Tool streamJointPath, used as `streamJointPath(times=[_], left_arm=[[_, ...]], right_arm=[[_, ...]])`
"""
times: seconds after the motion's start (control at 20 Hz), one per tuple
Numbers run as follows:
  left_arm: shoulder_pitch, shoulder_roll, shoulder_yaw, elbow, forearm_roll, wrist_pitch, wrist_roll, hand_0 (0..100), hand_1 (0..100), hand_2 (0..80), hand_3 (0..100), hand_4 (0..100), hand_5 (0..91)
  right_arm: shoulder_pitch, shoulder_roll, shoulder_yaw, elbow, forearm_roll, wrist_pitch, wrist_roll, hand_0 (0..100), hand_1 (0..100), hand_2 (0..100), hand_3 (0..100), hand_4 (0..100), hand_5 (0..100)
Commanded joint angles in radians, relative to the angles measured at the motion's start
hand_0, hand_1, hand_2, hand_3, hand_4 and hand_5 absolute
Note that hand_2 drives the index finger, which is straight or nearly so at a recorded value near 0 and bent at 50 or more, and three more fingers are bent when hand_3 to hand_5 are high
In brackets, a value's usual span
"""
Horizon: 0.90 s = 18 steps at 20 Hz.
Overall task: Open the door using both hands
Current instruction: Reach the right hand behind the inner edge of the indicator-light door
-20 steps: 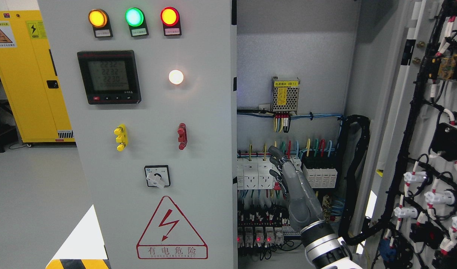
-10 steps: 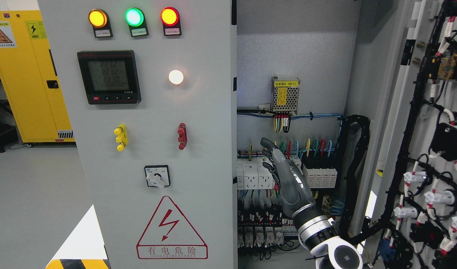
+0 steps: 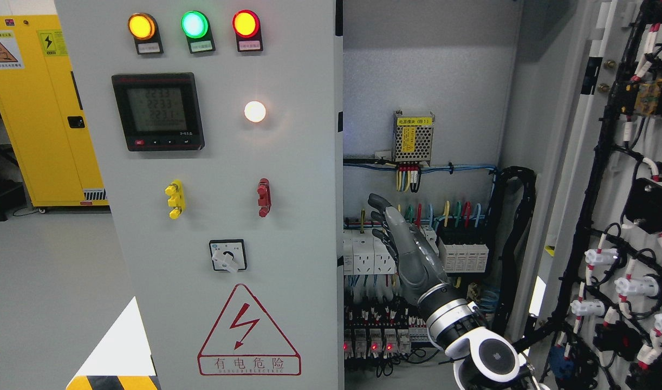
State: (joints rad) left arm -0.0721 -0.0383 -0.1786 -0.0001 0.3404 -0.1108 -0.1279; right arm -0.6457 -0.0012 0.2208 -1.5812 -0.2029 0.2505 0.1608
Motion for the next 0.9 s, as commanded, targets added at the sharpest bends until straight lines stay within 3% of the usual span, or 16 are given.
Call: streamJointPath(times=[0.0,0.35,0.55,0.85], left_arm=[[0.000,0.000,0.001,0.008,0.000,0.000,0.001,0,0,0.0,0,0,0.0],[0.000,0.000,0.001,0.009,0.000,0.000,0.001,0,0,0.0,0,0,0.0],[0.002,0.002,-0.001,0.009,0.000,0.000,0.001,0,0,0.0,0,0,0.0],[0.002,0.002,0.001,0.009,0.000,0.000,0.001,0,0,0.0,0,0,0.0]], right_arm=[[-0.022,0.035,-0.008,0.052,-0.026,0.003,0.022,22,1,0,0,0,0],[-0.057,0.033,-0.012,0.087,-0.093,0.001,0.032,22,1,0,0,0,0],[-0.061,0.035,-0.015,0.104,-0.093,0.003,0.108,22,1,0,0,0,0],[-0.078,0.035,-0.055,0.132,-0.098,0.003,0.121,22,1,0,0,0,0]])
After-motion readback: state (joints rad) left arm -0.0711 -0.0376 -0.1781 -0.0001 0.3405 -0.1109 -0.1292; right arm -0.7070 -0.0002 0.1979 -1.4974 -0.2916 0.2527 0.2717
